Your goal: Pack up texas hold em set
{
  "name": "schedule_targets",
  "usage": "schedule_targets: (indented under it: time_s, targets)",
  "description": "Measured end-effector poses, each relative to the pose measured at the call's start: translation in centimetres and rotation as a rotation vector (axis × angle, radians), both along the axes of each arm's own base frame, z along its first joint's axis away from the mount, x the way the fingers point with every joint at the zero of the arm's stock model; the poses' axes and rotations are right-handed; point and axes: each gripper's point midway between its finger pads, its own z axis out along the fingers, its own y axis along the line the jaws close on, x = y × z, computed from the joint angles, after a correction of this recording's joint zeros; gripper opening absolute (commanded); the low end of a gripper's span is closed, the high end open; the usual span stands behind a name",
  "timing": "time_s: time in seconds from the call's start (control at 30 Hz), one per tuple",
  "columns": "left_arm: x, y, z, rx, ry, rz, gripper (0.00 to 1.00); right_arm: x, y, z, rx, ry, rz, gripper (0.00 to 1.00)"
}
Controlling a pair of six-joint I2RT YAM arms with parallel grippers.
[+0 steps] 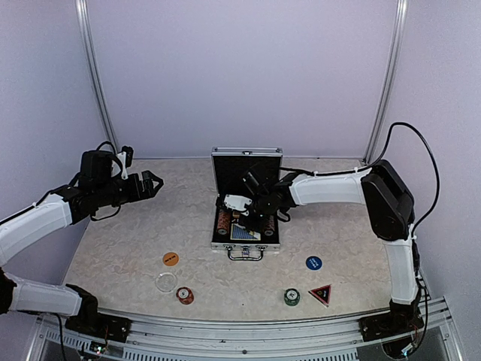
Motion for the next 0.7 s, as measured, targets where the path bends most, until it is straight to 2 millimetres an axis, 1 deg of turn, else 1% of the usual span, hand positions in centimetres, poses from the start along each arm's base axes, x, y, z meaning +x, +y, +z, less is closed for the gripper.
schedule_targets:
  time_s: [0.07, 0.13, 0.27, 0.33, 0.47, 0.53, 0.57, 0.7]
  targets:
    - [0.0, 0.0, 0.0, 0.0, 0.0, 0.0, 0.99, -0.3, -0.5, 0.5, 0.003, -0.006, -0.007, 0.12]
    - [0.0, 0.0, 0.0, 0.0, 0.0, 0.0, 0.99, -0.5, -1.0, 1.3, 0.008, -0.014, -0.02, 0.18]
    - [0.0, 0.0, 0.0, 0.0, 0.0, 0.0, 0.99, -0.7, -1.7, 3.4, 0.038, -0.045, -0.046, 0.39]
    - [0.0, 0.0, 0.0, 0.0, 0.0, 0.0, 0.99, -0.8, -2.1, 4.6, 0.056, -0.059, -0.064, 0.54]
    - [0.0, 0.0, 0.0, 0.0, 0.0, 0.001, 0.99, -1.1, -2.7, 6.5, 0.093, -0.079, -0.097, 0.8]
    - [0.0, 0.0, 0.0, 0.0, 0.0, 0.001, 0.99, -1.3, -3.1, 7.1, 0.109, -0.078, -0.118, 0.97]
    - [0.0, 0.0, 0.0, 0.0, 0.0, 0.001, 0.99, -1.4, -3.3, 7.4, 0.114, -0.078, -0.125, 0.99]
    - [0.0, 0.0, 0.0, 0.0, 0.0, 0.001, 0.99, -2.1, -4.0, 8.1, 0.13, -0.083, -0.151, 1.0]
